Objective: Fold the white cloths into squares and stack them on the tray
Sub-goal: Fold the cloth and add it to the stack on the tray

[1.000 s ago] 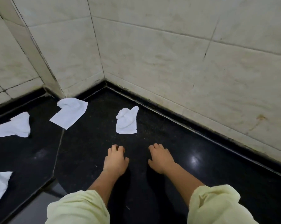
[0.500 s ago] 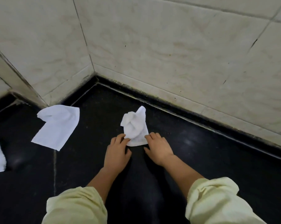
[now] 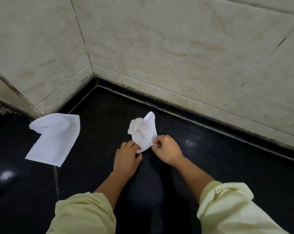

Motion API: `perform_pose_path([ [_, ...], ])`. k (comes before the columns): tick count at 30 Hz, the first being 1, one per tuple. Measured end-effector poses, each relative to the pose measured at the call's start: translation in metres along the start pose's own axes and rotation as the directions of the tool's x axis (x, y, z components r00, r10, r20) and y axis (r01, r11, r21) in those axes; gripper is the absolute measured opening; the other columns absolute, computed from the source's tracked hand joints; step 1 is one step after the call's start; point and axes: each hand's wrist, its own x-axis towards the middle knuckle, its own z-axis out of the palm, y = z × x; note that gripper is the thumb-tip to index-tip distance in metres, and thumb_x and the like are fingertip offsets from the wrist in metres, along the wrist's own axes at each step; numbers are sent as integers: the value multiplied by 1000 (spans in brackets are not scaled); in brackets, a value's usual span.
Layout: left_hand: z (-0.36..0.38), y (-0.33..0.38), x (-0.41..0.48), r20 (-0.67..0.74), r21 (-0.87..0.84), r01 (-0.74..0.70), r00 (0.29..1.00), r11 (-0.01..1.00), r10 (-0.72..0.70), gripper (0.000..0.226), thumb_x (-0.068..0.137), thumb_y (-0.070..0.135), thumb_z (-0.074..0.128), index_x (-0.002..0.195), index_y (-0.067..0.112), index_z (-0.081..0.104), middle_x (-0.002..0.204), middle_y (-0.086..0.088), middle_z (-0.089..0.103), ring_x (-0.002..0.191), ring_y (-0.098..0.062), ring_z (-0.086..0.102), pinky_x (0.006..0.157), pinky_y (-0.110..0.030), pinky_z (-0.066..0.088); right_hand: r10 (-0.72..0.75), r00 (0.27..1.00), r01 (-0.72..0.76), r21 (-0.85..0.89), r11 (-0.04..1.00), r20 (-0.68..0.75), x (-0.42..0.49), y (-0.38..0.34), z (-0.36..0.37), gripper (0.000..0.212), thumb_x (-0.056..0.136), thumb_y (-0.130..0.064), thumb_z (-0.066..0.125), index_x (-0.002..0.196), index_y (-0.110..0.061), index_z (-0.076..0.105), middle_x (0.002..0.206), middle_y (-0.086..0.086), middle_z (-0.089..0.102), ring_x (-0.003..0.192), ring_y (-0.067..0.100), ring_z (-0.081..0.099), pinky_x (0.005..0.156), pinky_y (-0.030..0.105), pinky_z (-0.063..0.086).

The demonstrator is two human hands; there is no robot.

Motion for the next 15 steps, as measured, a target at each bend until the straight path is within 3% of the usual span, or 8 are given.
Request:
perform_pose_path([
  [4,-6,11,0,-13,-154,42,999,987,-45,14,88,20,59,100,15,64,103,7,58,95,-12,49,76,-29,47,106,993,-117,253,960,60,-11,-4,-20,22,81,-24,60,78,-3,62,76,7,64,68,14,54,63,32,46],
  [6,-14,20,-1,-25,-189,30,999,982,-35,5,87,16,58,89,13,62,90,8,56,87,-11,49,68,-29,45,108,992,-123,320,939,63,-17,-4,-31,21,81,-20,60,73,-1,60,68,3,57,62,11,48,59,29,40],
  [8,-25,31,-4,-36,-215,32,999,976,-40,11,86,12,55,76,9,58,75,4,55,76,-14,50,61,-32,46,110,992,-124,422,898,58,-24,-3,-43,22,79,-15,59,60,-6,53,59,-2,49,57,11,42,58,30,37],
  [11,-43,47,-10,-36,-245,47,998,968,-58,12,83,10,51,74,5,58,68,-2,56,69,-19,52,59,-36,44,89,996,-85,564,822,21,-44,-5,-66,25,72,-13,54,52,-13,37,56,1,35,56,13,31,59,33,27],
  [15,-69,71,-27,-30,-286,6,999,958,-16,13,80,9,50,74,13,61,66,1,60,65,-17,56,57,-33,43,28,999,-2,559,829,-39,-74,-5,-102,15,60,-20,47,58,-6,40,65,13,32,66,19,27,62,33,21],
])
